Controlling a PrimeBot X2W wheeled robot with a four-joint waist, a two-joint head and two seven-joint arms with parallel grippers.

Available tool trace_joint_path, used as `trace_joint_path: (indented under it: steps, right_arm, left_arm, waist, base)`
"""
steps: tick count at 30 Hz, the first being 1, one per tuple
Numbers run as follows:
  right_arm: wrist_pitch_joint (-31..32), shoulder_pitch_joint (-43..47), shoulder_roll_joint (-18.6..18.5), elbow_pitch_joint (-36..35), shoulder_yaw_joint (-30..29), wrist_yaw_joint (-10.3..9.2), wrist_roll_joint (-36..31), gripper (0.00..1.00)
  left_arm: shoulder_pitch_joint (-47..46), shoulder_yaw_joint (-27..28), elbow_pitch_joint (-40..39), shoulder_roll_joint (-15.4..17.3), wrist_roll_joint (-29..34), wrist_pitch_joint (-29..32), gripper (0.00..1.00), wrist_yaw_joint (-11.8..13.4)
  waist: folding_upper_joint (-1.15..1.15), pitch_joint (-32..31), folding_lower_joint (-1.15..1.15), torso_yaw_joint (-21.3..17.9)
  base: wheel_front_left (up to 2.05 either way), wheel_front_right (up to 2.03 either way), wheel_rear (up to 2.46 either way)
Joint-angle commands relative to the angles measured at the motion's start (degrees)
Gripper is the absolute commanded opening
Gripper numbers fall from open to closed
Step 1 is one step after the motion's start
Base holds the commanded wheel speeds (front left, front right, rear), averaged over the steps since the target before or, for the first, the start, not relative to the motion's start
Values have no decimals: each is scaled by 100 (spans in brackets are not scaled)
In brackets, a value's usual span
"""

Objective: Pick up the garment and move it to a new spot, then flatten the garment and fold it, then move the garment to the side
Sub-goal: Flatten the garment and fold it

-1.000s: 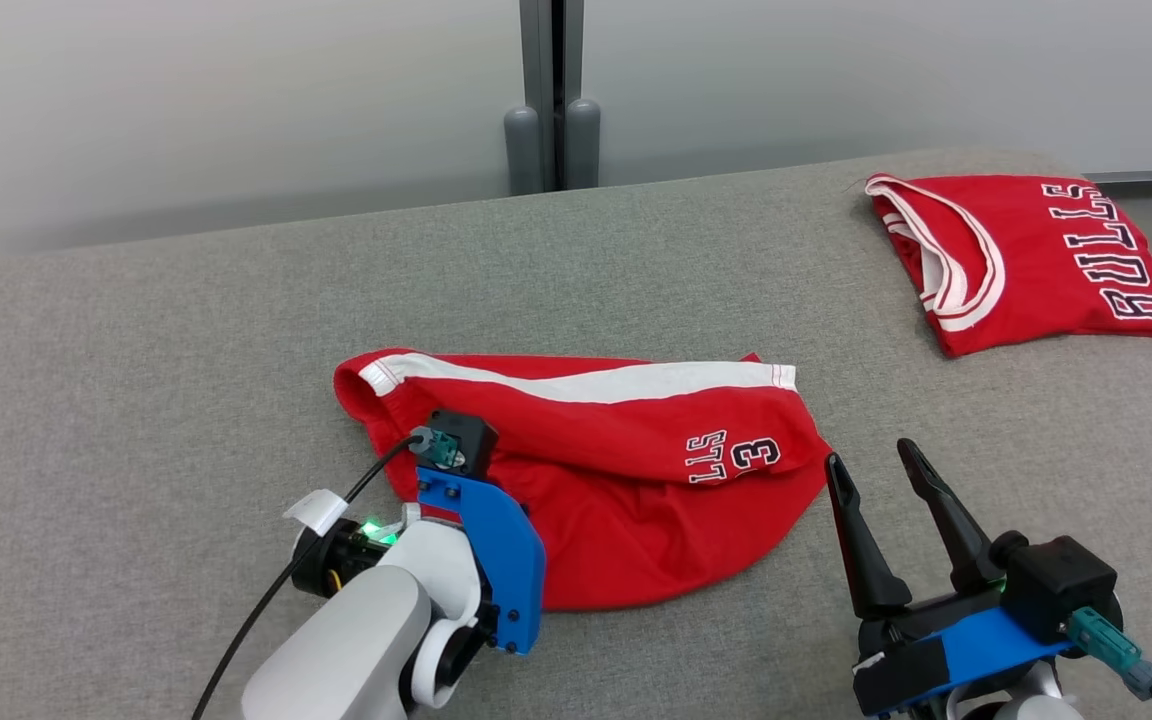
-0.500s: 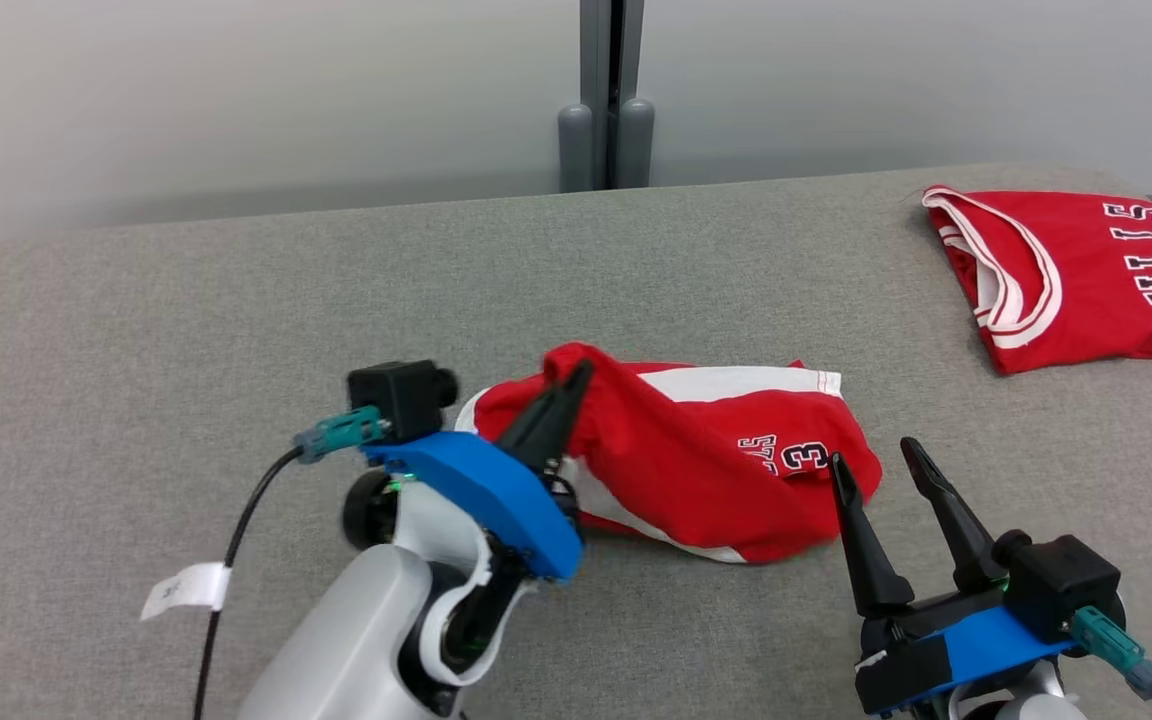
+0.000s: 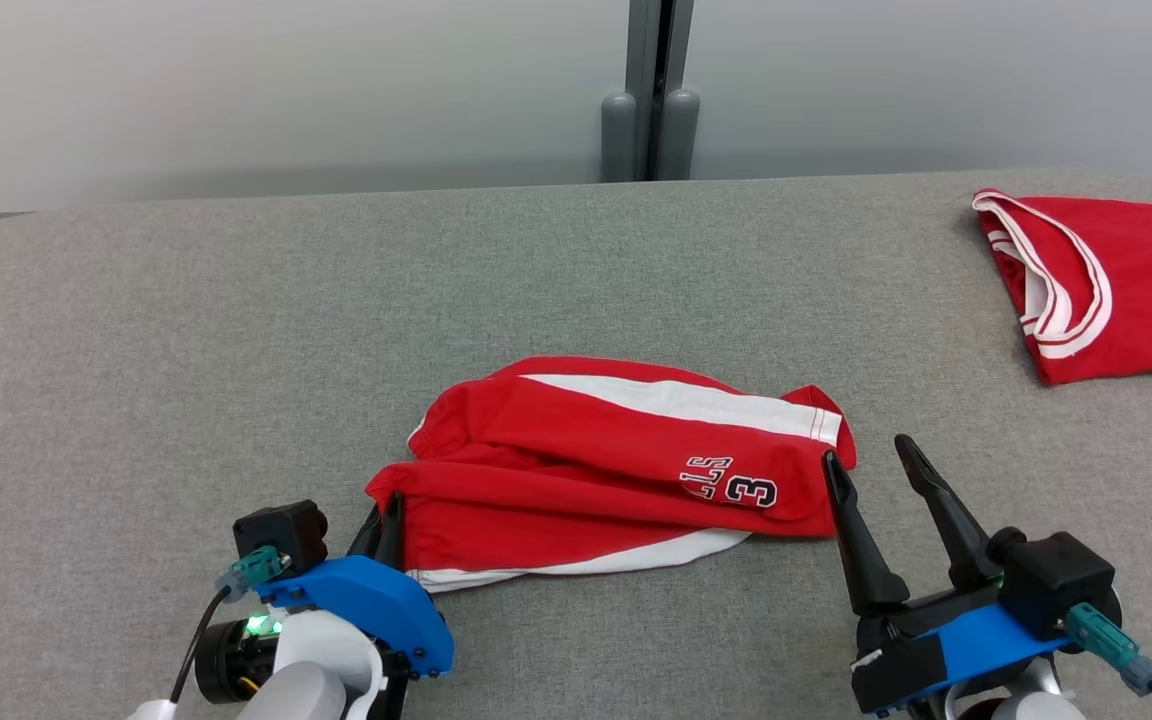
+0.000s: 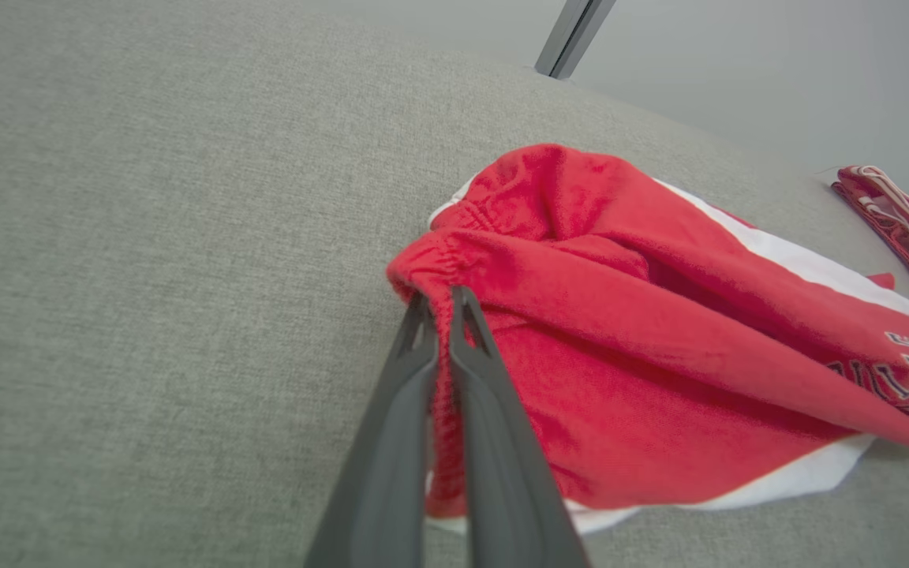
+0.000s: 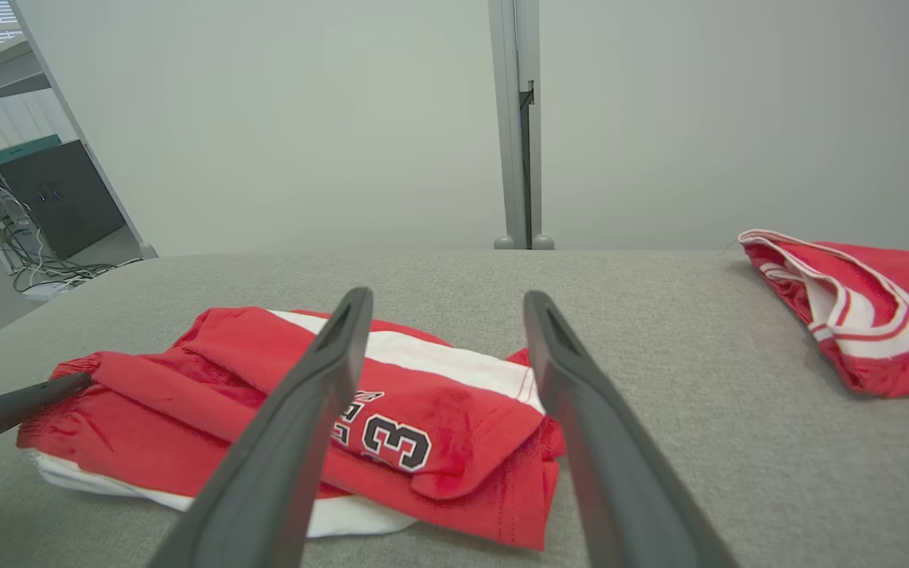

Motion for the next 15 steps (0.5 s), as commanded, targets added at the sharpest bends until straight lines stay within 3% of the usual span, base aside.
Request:
trace_joint_path:
  steps: [1,3,5,6,15]
  right_arm:
    - [-6,-45,-11,-14,-1,2,-24,100]
    - [2,-30,-11,-2,1,2,-20,100]
    - [13,-19,-11,8,16,3,-27,100]
    - [20,-15,-11,10,19,2,-27,100]
    - [49,116,-11,-17,-75,3,-74,100]
  left_arm:
    - [29,15,20,6,46,-159,0,-83]
    - [-17,-29,44,-18,74,-305,0,-181]
    - [-73,-81,78,6,145,-437,50,-270]
    - [-78,-77,87,-8,123,-492,100,-312]
    - [246,170,-138,101,112,-1291,100,-647]
  waist:
    - [0,-5,0,8]
    - [0,-21,0,11]
    - [0,-46,0,1]
    - [0,-63,0,-7]
    - [0,-265,0,-23]
  base:
    - [0,0,0]
    - [0,0,0]
    - [0,0,0]
    - [0,0,0]
    - [0,0,0]
